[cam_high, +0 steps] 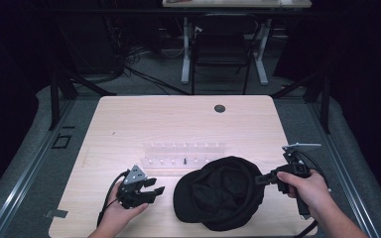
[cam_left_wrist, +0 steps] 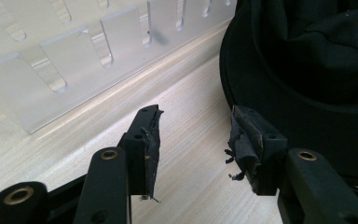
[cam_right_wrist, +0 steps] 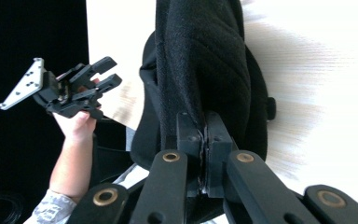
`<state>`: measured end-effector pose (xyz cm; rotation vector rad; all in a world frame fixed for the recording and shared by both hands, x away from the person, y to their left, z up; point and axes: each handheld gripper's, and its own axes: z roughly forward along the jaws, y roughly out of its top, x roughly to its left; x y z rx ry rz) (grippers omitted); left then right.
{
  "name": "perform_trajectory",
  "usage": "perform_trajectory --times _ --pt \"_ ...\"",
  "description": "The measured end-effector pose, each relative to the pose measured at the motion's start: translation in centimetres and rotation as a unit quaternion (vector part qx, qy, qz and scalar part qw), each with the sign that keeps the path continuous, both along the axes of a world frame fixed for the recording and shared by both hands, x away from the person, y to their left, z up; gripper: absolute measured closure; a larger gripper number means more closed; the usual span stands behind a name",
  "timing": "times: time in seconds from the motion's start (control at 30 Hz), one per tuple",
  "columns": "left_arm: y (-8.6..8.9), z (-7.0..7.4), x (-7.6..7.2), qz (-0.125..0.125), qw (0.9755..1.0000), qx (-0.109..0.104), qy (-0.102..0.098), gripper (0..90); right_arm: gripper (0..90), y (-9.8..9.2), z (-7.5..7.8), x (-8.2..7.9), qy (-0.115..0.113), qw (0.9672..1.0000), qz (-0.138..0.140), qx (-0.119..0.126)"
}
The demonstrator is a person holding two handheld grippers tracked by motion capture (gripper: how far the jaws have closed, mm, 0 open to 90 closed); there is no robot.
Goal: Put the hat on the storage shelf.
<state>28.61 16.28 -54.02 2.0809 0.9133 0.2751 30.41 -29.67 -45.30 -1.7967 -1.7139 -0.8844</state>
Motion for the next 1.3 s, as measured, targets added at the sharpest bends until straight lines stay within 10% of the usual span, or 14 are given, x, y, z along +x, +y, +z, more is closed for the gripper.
perform_trajectory --times 1.3 --pt "-0.1 -0.2 0.0 0.002 1.0 -0.001 0.006 52.4 88.2 0.9 11.0 0.0 -0.082 0.9966 0.004 -0.005"
